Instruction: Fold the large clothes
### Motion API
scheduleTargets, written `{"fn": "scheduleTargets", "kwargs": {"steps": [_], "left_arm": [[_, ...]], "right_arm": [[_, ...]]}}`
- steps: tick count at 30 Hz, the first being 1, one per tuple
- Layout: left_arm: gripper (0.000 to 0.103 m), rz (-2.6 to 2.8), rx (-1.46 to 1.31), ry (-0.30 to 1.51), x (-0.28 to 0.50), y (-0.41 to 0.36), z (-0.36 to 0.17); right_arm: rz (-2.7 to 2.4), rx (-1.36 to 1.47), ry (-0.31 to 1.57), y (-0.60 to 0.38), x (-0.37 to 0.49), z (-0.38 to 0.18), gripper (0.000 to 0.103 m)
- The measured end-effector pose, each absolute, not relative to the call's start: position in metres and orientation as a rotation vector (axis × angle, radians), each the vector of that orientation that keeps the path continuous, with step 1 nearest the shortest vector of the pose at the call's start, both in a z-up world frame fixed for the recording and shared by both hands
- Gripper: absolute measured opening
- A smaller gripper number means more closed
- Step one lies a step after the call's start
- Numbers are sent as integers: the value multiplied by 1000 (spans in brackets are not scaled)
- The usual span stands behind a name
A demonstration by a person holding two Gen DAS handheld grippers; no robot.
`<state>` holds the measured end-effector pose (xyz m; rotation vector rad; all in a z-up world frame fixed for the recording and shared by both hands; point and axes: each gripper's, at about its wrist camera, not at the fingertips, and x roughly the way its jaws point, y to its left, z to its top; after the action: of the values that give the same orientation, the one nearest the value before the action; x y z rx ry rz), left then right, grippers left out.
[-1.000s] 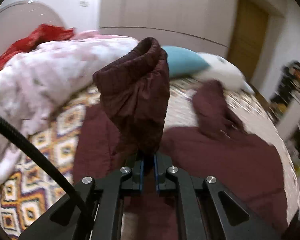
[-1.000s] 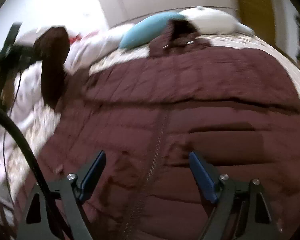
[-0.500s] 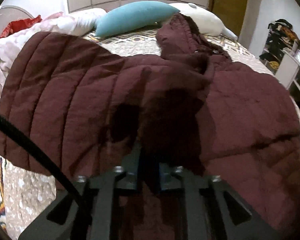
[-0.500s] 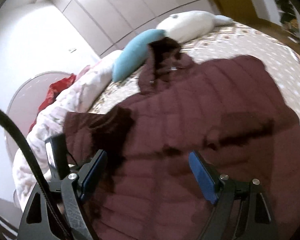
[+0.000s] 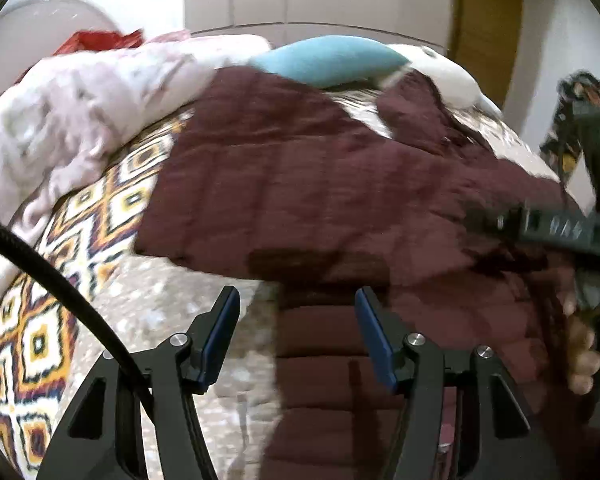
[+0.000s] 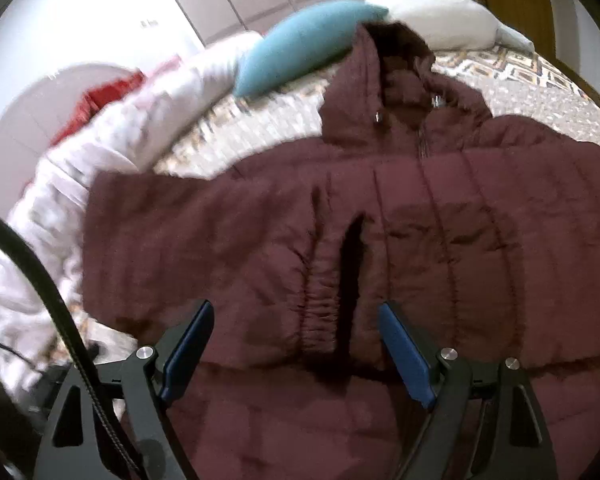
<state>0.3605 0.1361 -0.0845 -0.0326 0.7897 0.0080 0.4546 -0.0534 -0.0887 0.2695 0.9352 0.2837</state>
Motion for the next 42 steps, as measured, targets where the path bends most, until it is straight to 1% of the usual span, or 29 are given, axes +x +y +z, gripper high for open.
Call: {"fn": "scheduleTargets", "kwargs": {"steps": [1,2,3,4,5,6,9,12,14,18,25,30,36,39,41,42], "left_arm": [[59,18,-44,783,358,142,-83],[59,36,-53,772,357,149,-80],[59,47,-53,767,358,152,-78],[59,60,-52,761,357,156,-76],[59,76,-51,758,358,159,-74],[59,86,-52,759,362,160,-74],[59,112,-65,767,369,167,-69],[59,132,-89,755,380,170,-60],[59,136,-110,749,390,170,-53],[59,140,-126,760,416,157,-51],[59,131,7,845,462,107,-85],[60,148,10,846,470,100,-106],[78,157,-42,837,474,112,-122],[94,172,-129,844,477,126,-127],[99,159,-211,859,479,138,-132],[99,146,-250,866,479,143,-134]], "right_arm": [[274,259,949,-51,457,-94,77],[272,257,954,-51,459,-96,54],[271,253,964,-50,460,-97,35],[256,244,960,-51,461,-98,33],[252,241,966,-51,462,-96,25],[262,239,968,-52,463,-94,24],[258,248,938,-59,460,-77,22],[246,278,864,-79,450,-50,22],[232,301,815,-101,443,-31,22],[152,288,781,-145,434,-15,22],[-25,349,819,-230,431,-39,21],[-50,399,877,-249,442,-73,21],[-42,461,888,-256,449,-107,22],[-39,457,882,-256,451,-112,22],[-39,454,872,-255,451,-113,23],[-41,448,864,-254,450,-114,24]]}}
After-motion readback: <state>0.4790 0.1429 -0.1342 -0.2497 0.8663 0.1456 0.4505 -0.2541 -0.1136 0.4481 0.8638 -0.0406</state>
